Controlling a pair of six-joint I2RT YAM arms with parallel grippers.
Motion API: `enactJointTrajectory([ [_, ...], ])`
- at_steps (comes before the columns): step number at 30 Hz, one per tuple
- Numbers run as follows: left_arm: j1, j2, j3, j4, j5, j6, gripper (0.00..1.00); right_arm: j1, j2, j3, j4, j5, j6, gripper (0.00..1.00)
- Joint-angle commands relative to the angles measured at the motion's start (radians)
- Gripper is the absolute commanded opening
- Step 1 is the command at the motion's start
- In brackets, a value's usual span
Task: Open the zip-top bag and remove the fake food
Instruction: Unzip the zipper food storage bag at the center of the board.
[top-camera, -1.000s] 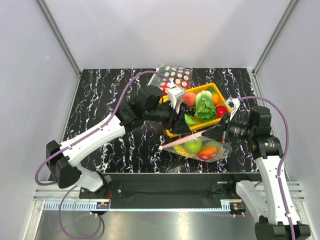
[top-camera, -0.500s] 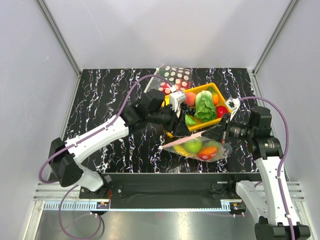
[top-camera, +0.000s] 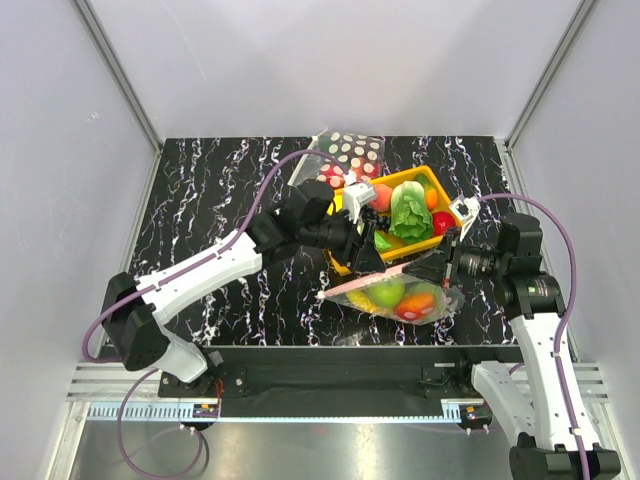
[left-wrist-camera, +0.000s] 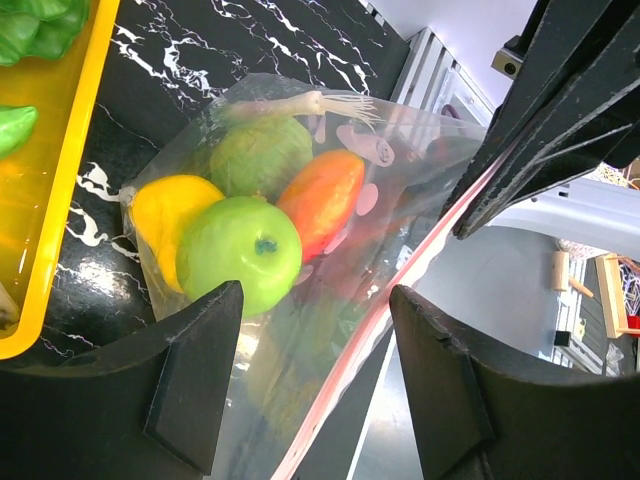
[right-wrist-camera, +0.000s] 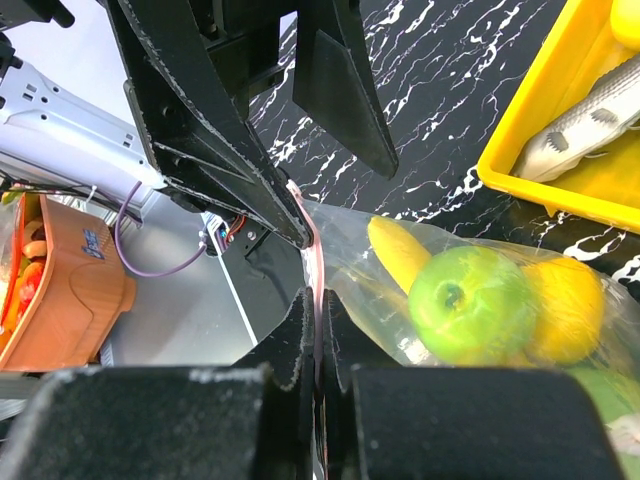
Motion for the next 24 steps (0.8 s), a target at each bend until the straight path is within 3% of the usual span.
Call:
enactJointTrajectory([
  [1, -0.006, 0.003, -0.011, 0.056, 0.016, 0.000, 0.65, -0.003, -0.011, -0.002, 0.052, -0.033, 0.017, 0.00],
  [12, -0.006, 0.009, -0.017, 0.064, 0.025, 0.000, 0.62, -0.003, -0.011, -0.017, 0.075, -0.040, 0.033, 0.00],
  [24, -0.090, -0.011, -0.057, 0.142, 0.195, -0.003, 0.54, -0.003, 0.015, 0.024, 0.053, -0.005, 0.007, 0.00],
])
